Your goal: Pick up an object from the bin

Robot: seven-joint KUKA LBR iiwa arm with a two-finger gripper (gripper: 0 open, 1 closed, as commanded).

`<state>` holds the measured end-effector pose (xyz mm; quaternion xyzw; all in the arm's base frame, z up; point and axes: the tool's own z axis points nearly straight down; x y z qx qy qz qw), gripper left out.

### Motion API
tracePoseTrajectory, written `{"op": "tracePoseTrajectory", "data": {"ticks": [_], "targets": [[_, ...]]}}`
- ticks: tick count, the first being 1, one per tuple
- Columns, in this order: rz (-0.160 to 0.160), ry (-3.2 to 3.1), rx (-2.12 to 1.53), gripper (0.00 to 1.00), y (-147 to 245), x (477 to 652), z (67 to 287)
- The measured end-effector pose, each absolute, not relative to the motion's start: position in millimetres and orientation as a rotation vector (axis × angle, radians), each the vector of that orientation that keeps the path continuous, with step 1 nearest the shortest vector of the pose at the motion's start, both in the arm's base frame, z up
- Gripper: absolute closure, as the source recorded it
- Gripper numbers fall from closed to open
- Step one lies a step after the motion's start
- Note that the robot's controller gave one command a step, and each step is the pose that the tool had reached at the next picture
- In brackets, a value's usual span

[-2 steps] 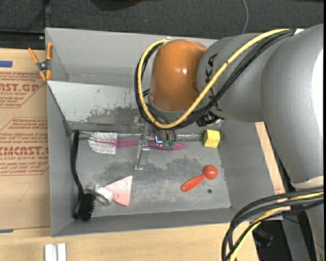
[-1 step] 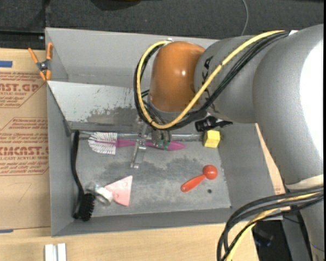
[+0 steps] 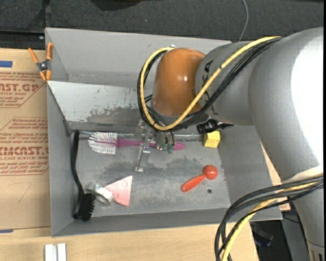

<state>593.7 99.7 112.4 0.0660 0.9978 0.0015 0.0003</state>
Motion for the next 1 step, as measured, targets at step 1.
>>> {"op": "tracePoseTrajectory", "data": {"ticks": [1], "targets": [[0.014,3.101,0.435,0.0,91.6,583.1,69.3]]}}
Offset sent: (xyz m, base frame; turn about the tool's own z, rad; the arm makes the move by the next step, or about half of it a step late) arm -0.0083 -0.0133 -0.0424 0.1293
